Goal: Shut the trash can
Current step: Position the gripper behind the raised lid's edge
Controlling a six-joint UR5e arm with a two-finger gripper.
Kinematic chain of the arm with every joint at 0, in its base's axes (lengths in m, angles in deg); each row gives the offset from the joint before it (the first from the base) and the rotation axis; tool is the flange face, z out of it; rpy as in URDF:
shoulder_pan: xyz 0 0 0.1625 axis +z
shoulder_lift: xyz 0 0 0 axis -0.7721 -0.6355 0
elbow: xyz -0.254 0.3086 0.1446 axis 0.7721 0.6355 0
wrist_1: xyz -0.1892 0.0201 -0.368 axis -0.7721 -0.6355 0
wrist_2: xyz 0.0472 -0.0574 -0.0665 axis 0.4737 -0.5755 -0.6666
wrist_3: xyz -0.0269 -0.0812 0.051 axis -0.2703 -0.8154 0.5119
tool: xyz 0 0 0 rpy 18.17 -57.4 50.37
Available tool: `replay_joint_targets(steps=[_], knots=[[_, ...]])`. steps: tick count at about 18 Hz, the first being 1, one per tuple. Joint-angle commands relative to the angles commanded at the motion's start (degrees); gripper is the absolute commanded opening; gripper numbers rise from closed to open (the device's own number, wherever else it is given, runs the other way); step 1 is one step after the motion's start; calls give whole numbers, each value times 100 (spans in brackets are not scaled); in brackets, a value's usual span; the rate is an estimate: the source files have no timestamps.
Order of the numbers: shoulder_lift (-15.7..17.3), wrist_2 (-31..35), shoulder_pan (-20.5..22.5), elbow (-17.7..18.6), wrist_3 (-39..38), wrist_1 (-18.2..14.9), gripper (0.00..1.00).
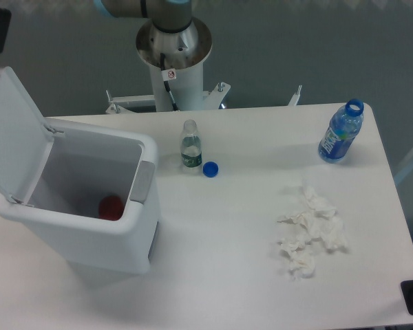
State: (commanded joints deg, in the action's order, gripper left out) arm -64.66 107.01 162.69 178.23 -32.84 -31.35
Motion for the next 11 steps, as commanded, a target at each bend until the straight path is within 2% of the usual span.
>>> replay_joint_targets(steps=[11], knots=[[26,18,9,123,132,-9,100]])
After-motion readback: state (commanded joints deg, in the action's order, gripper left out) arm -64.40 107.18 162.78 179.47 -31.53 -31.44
